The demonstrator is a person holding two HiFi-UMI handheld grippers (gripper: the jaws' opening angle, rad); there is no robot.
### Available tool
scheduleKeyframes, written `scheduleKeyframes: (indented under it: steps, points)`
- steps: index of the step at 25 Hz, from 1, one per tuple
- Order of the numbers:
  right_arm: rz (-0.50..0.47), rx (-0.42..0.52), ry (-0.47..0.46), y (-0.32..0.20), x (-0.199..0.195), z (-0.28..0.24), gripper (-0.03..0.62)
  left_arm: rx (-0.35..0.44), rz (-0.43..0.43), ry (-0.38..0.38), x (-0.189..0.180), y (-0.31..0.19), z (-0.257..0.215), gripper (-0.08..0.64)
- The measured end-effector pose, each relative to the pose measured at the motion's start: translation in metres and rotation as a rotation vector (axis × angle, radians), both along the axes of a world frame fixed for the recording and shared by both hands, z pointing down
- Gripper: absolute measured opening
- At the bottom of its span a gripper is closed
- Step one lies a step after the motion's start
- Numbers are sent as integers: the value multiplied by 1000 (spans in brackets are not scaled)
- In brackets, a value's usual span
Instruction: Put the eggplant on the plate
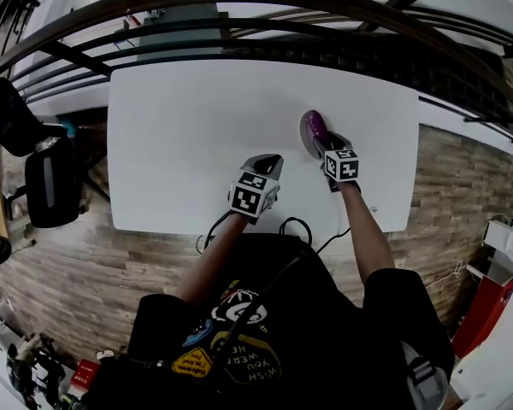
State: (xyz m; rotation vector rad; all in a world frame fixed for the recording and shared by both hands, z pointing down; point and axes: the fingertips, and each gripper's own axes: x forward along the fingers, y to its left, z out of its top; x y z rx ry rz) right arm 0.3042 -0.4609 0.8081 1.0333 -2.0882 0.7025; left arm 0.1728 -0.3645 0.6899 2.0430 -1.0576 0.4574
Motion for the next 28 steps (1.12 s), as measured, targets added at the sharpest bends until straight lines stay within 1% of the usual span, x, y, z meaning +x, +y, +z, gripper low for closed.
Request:
scheduleKeyframes:
  steps: [6,12,15,18,23,28]
  points:
    - [-13,5,16,-3,-1,2,202,1,-4,0,-7,-7,0,5]
    - [-50,37,86,-2,1,3,209,4,-2,-6,-7,-8,-2,5]
    - [-11,53,57,1,1,-1,233,5,-6,-11,-16,-5,-1,5]
    - [21,80,30,5,7,-13,236,12,-14,-12,-19,0,-5,5]
    - [91,153,-35,17,14,-55,235,33,-7,-7,-24,7,-21,5]
    - [132,214,-95,53,32,-92,230,54,1,-11,-11,33,-34,5]
